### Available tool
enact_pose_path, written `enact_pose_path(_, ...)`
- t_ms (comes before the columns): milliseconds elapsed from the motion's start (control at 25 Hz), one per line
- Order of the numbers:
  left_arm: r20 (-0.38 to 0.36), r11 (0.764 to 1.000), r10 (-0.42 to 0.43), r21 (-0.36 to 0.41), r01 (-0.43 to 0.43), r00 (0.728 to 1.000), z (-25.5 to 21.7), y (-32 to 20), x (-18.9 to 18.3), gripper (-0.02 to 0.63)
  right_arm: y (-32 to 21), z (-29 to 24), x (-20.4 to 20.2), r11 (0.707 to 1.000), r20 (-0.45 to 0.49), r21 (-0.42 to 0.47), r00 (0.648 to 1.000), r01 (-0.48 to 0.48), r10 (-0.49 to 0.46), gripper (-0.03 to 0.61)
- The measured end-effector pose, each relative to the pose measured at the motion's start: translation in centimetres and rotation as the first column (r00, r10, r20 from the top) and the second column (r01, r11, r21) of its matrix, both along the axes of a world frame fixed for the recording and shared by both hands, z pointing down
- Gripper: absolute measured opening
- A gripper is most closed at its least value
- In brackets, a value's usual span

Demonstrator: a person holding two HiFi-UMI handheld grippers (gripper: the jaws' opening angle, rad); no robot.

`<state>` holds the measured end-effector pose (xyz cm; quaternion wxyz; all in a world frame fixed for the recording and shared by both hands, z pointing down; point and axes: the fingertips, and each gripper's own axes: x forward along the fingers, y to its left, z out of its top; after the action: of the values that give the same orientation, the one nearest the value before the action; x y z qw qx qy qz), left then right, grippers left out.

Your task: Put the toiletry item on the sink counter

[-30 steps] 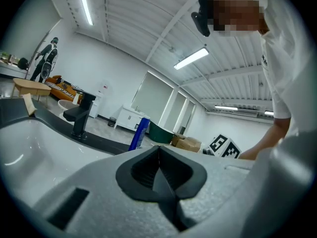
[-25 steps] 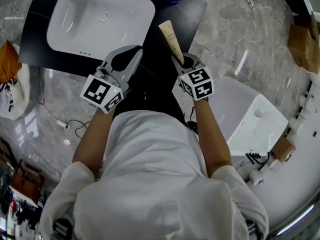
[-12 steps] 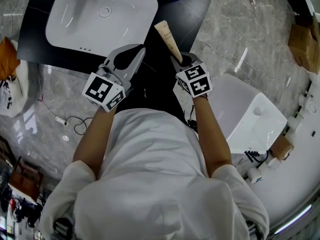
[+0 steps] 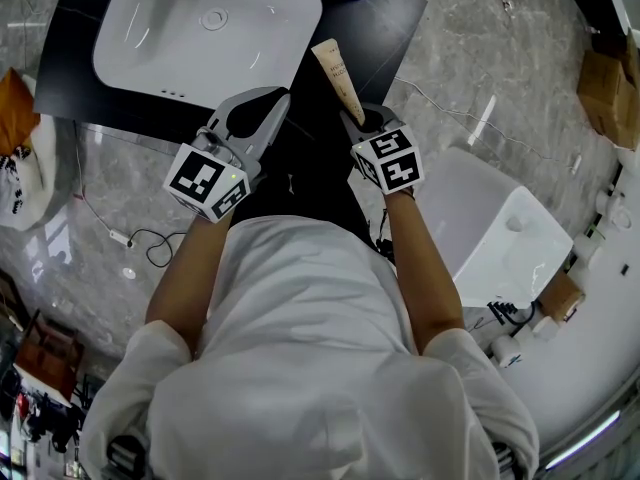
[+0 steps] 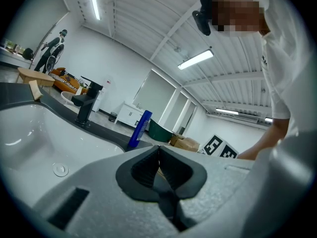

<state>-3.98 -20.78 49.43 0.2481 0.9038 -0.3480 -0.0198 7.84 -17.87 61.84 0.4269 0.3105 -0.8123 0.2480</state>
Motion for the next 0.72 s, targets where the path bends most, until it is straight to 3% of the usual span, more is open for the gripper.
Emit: enact_pose_path(720, -0.014, 1.0, -0.027, -0.007, 0.027, 1.0, 0.39, 0.41, -0.43, 0.015, 0.66, 0.72, 0.32, 0.997, 0.04, -0.031, 0.996, -0.075, 0.076, 0.02)
